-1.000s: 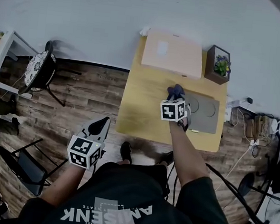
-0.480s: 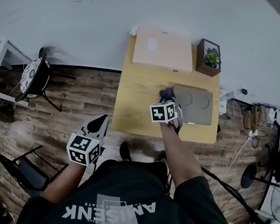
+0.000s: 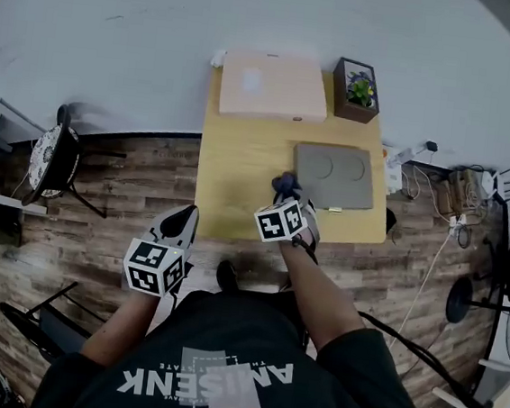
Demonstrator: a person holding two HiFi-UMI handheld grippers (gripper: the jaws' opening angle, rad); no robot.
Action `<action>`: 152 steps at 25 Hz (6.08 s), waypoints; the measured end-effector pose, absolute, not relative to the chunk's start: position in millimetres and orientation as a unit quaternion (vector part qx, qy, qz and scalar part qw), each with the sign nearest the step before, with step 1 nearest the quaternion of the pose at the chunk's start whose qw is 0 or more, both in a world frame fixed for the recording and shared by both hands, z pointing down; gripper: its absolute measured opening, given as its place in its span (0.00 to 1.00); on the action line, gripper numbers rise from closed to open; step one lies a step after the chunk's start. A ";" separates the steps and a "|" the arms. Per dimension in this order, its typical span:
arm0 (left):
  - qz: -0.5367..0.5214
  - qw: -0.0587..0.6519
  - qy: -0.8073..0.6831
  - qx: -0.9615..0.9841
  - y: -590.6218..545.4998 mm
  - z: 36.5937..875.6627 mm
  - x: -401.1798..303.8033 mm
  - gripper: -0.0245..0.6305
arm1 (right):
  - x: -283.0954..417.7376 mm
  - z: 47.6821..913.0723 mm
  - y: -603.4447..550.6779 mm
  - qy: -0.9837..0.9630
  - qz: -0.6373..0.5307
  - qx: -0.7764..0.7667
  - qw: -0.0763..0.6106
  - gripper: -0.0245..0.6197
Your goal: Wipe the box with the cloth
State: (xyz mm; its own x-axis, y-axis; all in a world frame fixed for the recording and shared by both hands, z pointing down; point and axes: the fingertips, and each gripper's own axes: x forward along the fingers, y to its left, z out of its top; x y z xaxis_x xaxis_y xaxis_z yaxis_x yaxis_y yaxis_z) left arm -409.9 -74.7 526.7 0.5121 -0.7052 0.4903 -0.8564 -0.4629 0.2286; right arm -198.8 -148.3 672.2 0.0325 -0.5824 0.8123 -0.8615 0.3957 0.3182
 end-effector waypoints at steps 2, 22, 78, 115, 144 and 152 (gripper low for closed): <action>0.169 0.230 -0.457 0.842 -71.9 528.6 -404.4 0.04 | -198.7 671.2 -137.5 -0.683 0.147 0.529 0.482 0.14; 0.154 0.210 -0.423 0.868 -90.1 514.8 -351.8 0.04 | -183.7 619.5 -59.0 -0.749 0.199 0.509 0.375 0.14; 0.158 0.188 -0.451 0.858 -128.9 468.3 -204.1 0.04 | 60.4 635.5 -119.1 -0.721 0.251 0.559 0.323 0.14; 0.095 0.205 -0.631 0.742 -74.6 446.9 -299.7 0.04 | -152.6 604.0 -193.7 -0.874 0.149 0.343 0.308 0.14; 0.122 0.200 -0.565 0.791 -125.2 454.7 -248.6 0.04 | -32.7 633.0 -203.8 -0.800 0.198 0.454 0.338 0.14; 0.127 0.197 -0.534 0.812 -135.0 455.7 -227.4 0.04 | 28.2 633.2 -200.7 -0.767 0.216 0.503 0.335 0.14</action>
State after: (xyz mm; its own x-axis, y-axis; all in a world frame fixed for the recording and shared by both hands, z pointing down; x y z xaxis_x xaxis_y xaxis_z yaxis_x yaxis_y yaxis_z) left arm -227.4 -135.0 455.7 0.3971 -0.8179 0.4165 -0.9178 -0.3512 0.1854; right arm 28.2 -200.7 633.2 -0.2693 -0.6260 0.7319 -0.9163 0.4004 0.0053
